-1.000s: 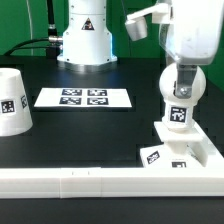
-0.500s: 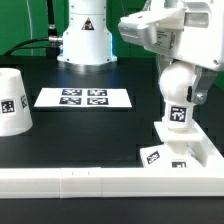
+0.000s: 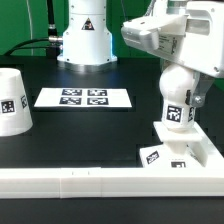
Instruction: Assemble lamp
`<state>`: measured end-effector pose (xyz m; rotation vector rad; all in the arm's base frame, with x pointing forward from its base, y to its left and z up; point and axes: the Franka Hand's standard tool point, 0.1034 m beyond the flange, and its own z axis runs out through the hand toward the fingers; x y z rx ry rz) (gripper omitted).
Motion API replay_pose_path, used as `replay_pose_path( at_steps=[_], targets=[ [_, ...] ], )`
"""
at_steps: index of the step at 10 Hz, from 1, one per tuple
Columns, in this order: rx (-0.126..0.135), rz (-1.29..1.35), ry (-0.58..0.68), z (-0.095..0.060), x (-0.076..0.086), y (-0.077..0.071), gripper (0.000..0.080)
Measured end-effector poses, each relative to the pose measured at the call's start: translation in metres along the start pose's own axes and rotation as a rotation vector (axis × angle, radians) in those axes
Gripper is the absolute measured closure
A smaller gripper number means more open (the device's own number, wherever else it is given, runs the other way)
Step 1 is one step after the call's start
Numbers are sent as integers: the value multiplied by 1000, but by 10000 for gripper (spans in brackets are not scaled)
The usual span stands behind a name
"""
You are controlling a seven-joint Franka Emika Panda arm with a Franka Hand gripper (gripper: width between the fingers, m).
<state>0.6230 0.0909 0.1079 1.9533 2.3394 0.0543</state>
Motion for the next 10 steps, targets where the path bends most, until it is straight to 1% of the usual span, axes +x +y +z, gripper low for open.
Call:
replay_pose_path(
  at_steps=[3,4,5,7,10],
  targets=[
    [0,42,0,0,0,0,228],
    [4,79,5,0,-1,-1,228],
    [13,200,15,0,-4,-1,228],
    [18,399,27,1,-7,-2,226],
    [27,599,49,1,-7,-2,226]
  ],
)
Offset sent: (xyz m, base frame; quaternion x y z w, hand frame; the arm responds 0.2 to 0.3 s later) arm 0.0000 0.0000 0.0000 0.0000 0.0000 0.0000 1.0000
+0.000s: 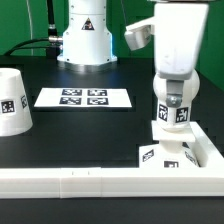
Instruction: Assemble lamp
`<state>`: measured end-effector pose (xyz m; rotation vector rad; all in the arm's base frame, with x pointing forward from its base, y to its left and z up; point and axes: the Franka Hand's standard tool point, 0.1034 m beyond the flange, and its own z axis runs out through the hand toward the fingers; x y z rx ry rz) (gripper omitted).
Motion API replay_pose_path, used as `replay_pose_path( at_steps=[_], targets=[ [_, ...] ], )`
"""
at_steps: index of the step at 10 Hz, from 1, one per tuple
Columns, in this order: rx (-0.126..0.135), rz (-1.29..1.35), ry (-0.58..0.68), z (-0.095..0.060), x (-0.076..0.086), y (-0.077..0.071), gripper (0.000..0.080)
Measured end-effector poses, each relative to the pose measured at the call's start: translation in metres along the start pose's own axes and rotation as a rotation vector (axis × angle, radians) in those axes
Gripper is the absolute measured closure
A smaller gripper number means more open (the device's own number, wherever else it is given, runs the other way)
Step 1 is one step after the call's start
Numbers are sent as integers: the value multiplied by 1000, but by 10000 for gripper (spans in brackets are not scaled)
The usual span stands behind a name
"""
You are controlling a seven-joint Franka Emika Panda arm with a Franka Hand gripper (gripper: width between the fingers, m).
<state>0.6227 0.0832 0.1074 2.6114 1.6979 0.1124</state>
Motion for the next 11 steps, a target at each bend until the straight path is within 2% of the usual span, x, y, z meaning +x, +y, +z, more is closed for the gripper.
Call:
replay_pose_path(
  at_steps=[7,8,10,11],
  targets=[
    [2,452,0,1,1,-1,226],
    [7,545,5,1,1,-1,226],
    [36,773,24,1,2,-3,226],
    [39,829,25,1,3,-3,226]
  ],
)
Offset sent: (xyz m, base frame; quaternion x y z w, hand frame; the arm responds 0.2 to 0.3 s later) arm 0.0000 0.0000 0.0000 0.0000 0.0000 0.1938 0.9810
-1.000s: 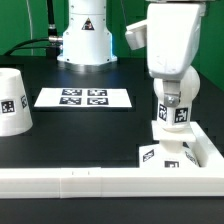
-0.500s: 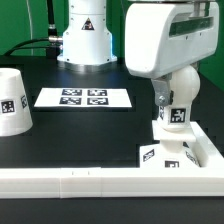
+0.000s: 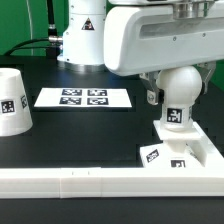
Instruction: Assemble lamp
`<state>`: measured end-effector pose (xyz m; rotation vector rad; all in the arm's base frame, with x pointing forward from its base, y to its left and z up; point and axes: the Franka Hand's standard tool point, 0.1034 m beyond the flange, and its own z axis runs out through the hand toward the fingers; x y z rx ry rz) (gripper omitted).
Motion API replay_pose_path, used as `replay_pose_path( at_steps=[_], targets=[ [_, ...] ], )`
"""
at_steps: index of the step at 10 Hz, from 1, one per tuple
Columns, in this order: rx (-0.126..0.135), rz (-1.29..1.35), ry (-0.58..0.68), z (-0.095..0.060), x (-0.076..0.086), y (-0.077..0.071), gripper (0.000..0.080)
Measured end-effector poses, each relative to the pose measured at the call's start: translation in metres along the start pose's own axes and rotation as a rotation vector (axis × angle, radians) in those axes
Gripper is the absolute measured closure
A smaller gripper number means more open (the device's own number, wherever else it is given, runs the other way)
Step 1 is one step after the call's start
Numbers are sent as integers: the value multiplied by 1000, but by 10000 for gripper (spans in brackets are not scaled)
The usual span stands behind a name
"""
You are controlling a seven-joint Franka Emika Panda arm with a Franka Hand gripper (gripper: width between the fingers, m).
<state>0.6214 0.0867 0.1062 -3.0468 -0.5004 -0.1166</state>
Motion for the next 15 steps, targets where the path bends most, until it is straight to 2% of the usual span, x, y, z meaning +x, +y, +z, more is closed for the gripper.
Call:
replay_pose_path(
  at_steps=[2,10,13,15],
  targets=[
    [5,181,1,0,0,-1,226],
    [6,623,0,0,0,1,226],
    [30,920,-9,0,0,3,226],
    [56,1138,-14,0,0,3,226]
  ],
)
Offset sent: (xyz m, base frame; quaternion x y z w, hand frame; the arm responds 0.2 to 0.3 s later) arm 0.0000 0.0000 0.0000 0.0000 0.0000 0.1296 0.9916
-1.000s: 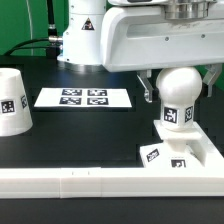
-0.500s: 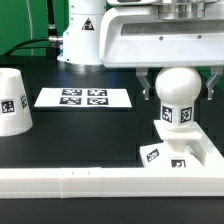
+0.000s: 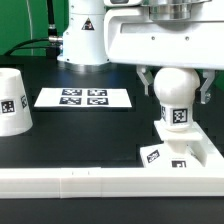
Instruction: Assemble lamp
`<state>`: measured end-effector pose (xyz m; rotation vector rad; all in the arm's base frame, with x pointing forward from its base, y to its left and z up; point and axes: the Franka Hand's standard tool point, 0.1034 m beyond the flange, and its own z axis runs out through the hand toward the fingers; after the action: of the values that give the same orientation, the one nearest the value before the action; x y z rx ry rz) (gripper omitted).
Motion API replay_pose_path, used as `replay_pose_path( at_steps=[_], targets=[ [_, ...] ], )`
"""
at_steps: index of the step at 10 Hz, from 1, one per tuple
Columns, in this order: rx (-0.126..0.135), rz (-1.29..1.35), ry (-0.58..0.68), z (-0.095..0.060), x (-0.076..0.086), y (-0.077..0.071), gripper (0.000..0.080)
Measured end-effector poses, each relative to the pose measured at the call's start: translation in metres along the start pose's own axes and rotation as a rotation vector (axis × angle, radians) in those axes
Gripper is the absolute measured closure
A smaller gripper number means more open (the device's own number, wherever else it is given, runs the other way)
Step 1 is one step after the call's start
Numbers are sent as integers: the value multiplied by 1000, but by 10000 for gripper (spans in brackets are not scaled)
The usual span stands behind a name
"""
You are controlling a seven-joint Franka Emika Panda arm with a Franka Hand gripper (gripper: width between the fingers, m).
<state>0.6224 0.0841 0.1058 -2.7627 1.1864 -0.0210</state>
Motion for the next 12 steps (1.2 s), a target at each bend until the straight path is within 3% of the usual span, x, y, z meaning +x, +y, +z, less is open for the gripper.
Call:
replay_pose_path(
  at_steps=[4,7,9,10,12],
  targets=[
    [20,387,-27,1,-2,-3,226],
    [31,490,-45,1,-1,-3,226],
    [33,352,-42,-1,1,-1,181],
    [23,269,-47,-2,2,0,114],
    [22,56,-55,-8,2,-5,104]
  ],
)
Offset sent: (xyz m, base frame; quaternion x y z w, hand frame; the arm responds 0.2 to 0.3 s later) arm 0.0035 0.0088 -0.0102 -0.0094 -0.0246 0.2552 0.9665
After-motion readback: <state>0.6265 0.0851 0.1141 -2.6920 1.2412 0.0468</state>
